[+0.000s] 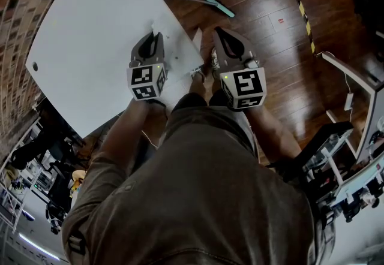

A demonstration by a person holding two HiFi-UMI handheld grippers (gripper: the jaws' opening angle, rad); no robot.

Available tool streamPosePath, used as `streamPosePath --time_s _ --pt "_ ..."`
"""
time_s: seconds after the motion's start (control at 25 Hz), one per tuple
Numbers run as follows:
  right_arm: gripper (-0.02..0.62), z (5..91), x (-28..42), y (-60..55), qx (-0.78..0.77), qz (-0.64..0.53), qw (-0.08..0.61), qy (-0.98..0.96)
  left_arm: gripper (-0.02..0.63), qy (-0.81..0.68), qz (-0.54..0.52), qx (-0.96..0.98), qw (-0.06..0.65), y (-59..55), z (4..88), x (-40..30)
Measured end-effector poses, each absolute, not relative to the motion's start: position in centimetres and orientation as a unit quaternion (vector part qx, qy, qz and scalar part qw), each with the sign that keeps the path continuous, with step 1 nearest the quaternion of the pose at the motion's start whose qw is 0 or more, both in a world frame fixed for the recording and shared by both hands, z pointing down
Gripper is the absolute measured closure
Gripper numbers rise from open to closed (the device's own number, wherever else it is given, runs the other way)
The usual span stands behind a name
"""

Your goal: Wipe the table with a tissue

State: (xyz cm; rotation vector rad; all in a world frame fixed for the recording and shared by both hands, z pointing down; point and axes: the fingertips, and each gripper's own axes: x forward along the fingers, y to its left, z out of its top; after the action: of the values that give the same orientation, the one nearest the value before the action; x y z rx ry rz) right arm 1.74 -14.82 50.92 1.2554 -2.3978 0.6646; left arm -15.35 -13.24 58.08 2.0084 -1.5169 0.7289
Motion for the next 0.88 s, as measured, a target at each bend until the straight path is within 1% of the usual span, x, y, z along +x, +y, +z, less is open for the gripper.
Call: streamPosePath --time_s 0.12,0.64,0.88 --pt "0.58 50.8 1.9 -14.8 0.443 0.234 0.177 -0.847 0.557 -0.557 0.269 0.747 0.243 -13.6 57.8 -14.9" --pt "0.58 50.4 2.5 -14.6 0.438 0.23 0.175 -0.851 0.557 -0.541 0.279 0.757 0.238 -12.8 57.8 -13.2" --pt "0.581 49.9 2.4 -14.5 0.436 0.226 0.174 -0.854 0.557 -0.542 0.289 0.754 0.233 -12.1 57.8 -13.5"
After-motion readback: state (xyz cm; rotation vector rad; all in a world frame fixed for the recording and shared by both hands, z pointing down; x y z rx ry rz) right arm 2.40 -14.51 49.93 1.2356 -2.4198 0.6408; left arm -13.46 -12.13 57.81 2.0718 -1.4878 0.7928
